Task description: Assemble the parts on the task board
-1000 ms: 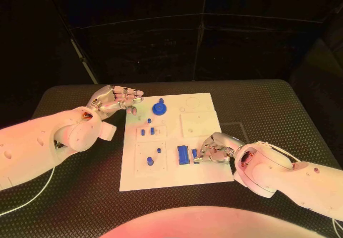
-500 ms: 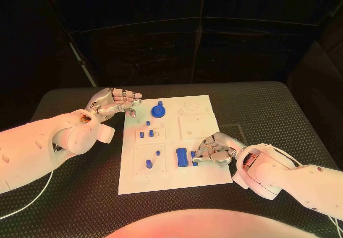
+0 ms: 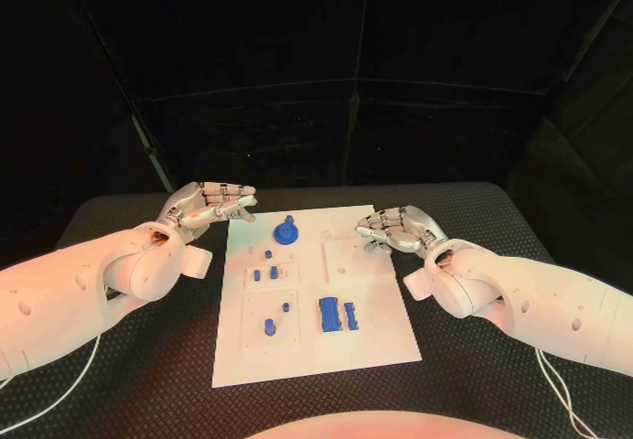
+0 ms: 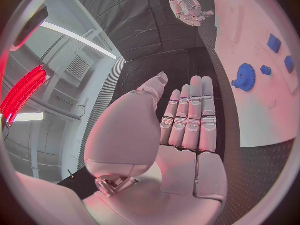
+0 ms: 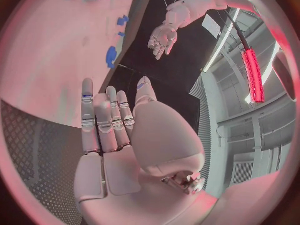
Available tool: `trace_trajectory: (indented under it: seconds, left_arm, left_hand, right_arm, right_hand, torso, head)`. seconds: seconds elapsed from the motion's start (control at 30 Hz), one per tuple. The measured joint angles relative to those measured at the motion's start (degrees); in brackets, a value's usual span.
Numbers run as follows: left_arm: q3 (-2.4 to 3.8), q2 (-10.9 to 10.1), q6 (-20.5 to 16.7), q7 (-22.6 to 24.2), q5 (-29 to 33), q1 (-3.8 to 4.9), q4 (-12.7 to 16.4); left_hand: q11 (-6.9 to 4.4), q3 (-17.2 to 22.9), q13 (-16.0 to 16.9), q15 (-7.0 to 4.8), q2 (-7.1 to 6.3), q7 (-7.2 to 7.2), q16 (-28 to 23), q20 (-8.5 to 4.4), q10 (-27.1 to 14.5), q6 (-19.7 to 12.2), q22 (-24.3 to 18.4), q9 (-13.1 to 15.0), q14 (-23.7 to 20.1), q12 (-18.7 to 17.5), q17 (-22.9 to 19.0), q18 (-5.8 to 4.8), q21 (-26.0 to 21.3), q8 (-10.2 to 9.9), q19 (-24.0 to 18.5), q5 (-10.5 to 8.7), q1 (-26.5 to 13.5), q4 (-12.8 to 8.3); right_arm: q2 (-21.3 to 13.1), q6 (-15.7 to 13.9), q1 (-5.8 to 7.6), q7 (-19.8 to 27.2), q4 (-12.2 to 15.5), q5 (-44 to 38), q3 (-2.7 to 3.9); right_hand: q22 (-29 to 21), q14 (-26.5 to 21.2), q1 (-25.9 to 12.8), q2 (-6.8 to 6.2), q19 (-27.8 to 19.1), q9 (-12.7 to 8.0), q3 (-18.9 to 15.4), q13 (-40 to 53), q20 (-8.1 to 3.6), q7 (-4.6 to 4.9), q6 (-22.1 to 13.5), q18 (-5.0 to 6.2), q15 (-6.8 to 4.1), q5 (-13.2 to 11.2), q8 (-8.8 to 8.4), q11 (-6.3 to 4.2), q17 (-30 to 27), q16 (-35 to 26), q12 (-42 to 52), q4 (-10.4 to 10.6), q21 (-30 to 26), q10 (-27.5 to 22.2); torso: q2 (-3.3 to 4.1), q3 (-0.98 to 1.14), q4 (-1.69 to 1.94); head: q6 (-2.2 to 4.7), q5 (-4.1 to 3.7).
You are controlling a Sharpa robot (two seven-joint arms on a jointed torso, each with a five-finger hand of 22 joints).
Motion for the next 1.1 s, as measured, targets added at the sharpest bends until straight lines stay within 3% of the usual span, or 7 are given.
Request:
trace_trajectory:
  seconds: [0.13, 0.33, 0.47, 0.6, 0.8, 0.93, 1.1]
  left_arm:
    - [0.02, 2.7, -1.1, 1.4, 2.5, -0.06, -2.8]
    - [0.02, 5.3, -4.2, 4.0, 6.5, -0.47, -6.7]
    - [0.01, 5.8, -5.8, 4.9, 8.0, -0.71, -7.6]
    - [-0.13, 5.6, -5.9, 4.8, 8.0, -0.78, -7.1]
    - [-0.65, 5.2, -8.1, 4.9, 8.0, -0.99, -3.6]
    - [-1.13, 4.9, -11.6, 5.2, 8.2, -1.12, 0.0]
    - [-1.91, 4.4, -18.8, 6.3, 8.7, -1.37, 6.0]
  left_hand:
    - [2.52, -2.6, -0.3, 3.39, 0.97, -1.25, -13.2, 3.36, -2.2, -1.3, -7.5, 0.0, -6.0, -2.8, -6.1, 0.02, -7.5, -1.0, -9.7, 0.00, 0.5, 0.7]
    - [1.84, -7.7, -0.5, 3.77, 3.02, -1.12, -25.3, 6.63, -7.4, -3.8, -18.0, -0.1, -7.1, -7.3, -12.3, 0.02, -8.4, -1.3, -17.9, 0.00, 1.4, 1.6]
    - [0.74, -9.8, -0.7, 3.45, 4.09, -1.16, -28.8, 6.41, -10.7, -5.5, -24.1, -0.4, -7.9, -7.8, -14.1, 0.03, -8.8, -1.6, -23.5, 0.00, 0.6, 1.7]
    - [-0.47, -11.0, -2.2, 2.26, 5.86, -2.28, -30.7, 4.12, -17.9, -12.8, -27.3, -1.9, -14.8, -9.3, -15.1, -1.01, -10.3, -3.2, -28.3, -1.19, -11.0, 0.5]
    - [-2.15, -12.0, -3.4, 0.45, 7.10, -3.95, -33.3, 0.92, -27.5, -22.5, -31.1, -3.2, -24.2, -10.4, -18.2, -2.19, -11.2, -4.4, -34.4, -2.89, -26.4, -1.2]
    - [-4.42, -12.1, -3.7, -1.75, 7.43, -6.13, -33.8, -0.66, -32.3, -27.3, -33.0, -3.5, -28.9, -10.4, -19.4, -3.07, -11.5, -4.5, -37.4, -5.08, -34.1, -2.1]
    - [-6.19, -12.2, -3.8, -3.40, 7.65, -8.05, -34.1, -2.59, -37.7, -32.8, -35.2, -3.6, -34.2, -10.6, -20.2, -3.95, -11.5, -4.7, -40.7, -6.98, -42.9, -4.9]
  right_arm:
    - [4.3, 1.3, 1.14, 4.4, -6.4, 5.9, 0.05]
    - [9.6, 3.9, 1.83, 8.8, -14.0, 11.7, 0.06]
    - [11.4, 5.4, 2.09, 10.0, -16.5, 13.7, 0.04]
    - [10.7, 5.1, 2.22, 9.9, -15.6, 13.7, -0.57]
    - [9.2, 2.9, 4.46, 10.2, -11.5, 15.4, -3.29]
    - [7.4, -0.8, 7.15, 11.2, -6.5, 18.5, -6.37]
    - [5.0, -7.4, 10.64, 13.5, 0.2, 24.2, -10.08]
  right_hand:
    - [-4.2, -11.3, -0.6, 0.57, -3.4, -3.0, -0.9, -7.8, 2.19, 0.72, 0.7, -0.01, 1.59, 0.2, -3.50, 1.00, -7.2, -19.0, -5.8, -1.4, -7.0, 1.0]
    - [-7.8, -11.2, -3.5, 2.48, -3.1, -6.3, -1.3, -16.1, 3.39, 0.89, 2.8, 0.90, 2.19, 0.8, -7.73, 1.57, -7.4, -29.6, -11.4, -2.8, -12.6, 2.8]
    - [-9.6, -13.1, -8.5, 3.27, -5.1, -7.7, -1.7, -19.1, 4.02, 0.97, 1.7, 0.90, 2.94, 0.2, -9.81, 2.18, -8.6, -34.5, -13.9, -2.4, -15.5, 1.2]
    - [-10.7, -20.9, -19.5, 2.28, -11.8, -8.7, 0.8, -20.3, 1.86, -0.67, -5.4, 0.21, 1.84, -1.2, -11.44, 0.66, -17.0, -37.7, -15.7, -3.7, -17.3, -6.3]
    - [-13.8, -30.8, -33.5, -0.85, -20.5, -11.5, 4.0, -22.4, -0.87, -3.01, -14.8, -1.41, -0.62, -2.9, -14.18, -1.20, -27.9, -41.7, -17.8, -5.6, -19.4, -16.1]
    - [-15.0, -36.0, -40.8, -2.11, -25.0, -13.0, 5.6, -24.5, -2.30, -4.21, -19.6, -2.30, -2.39, -4.1, -14.70, -2.18, -33.5, -43.8, -18.9, -6.8, -20.5, -21.1]
    - [-15.8, -41.7, -48.9, -2.90, -29.9, -13.9, 7.6, -25.9, -3.90, -5.59, -24.9, -3.18, -3.58, -6.9, -15.35, -4.96, -39.8, -46.0, -20.5, -9.5, -22.2, -26.7]
  torso:
    - [-0.90, -0.16, -0.04]
    - [-1.85, -0.16, 0.15]
    - [-2.16, 0.01, 0.23]
    - [-2.25, 0.04, 0.23]
    - [-3.36, 0.53, 0.19]
    - [-4.50, 1.04, 0.11]
    - [-5.43, 1.47, 0.06]
  head:
    - [1.21, -0.21]
    - [2.85, 0.54]
    - [2.88, 1.22]
    - [3.18, 1.26]
    - [5.31, 2.45]
    - [7.00, 3.44]
    - [7.92, 3.99]
